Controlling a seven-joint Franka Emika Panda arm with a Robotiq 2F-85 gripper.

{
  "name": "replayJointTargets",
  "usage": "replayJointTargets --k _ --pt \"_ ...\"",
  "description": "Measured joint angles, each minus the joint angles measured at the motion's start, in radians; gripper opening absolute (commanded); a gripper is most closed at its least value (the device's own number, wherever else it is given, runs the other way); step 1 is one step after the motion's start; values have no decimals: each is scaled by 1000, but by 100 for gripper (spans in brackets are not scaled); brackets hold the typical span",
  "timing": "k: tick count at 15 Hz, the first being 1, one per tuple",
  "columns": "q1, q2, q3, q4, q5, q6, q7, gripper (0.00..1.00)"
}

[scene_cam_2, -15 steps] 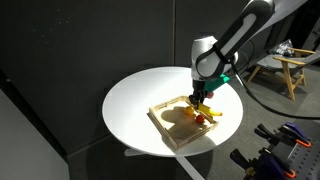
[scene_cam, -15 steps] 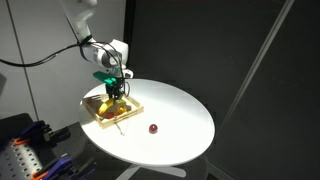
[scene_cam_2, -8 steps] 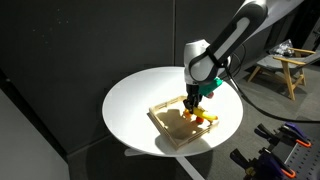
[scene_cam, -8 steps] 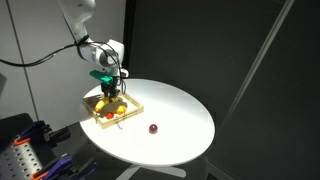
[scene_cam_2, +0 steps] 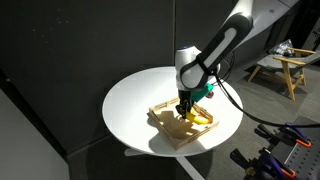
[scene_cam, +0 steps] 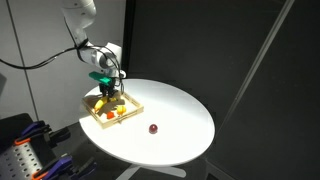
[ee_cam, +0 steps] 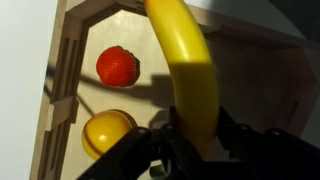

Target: Put the banana on the tray

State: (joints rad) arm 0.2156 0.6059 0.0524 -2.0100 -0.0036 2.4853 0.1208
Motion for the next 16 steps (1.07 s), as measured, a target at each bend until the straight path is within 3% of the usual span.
replayJointTargets --k 12,13,16 --pt "17 101 -5 130 0 0 19 16" --pt "17 105 -6 136 0 0 20 63" --pt "17 112 -9 147 -1 0 23 82"
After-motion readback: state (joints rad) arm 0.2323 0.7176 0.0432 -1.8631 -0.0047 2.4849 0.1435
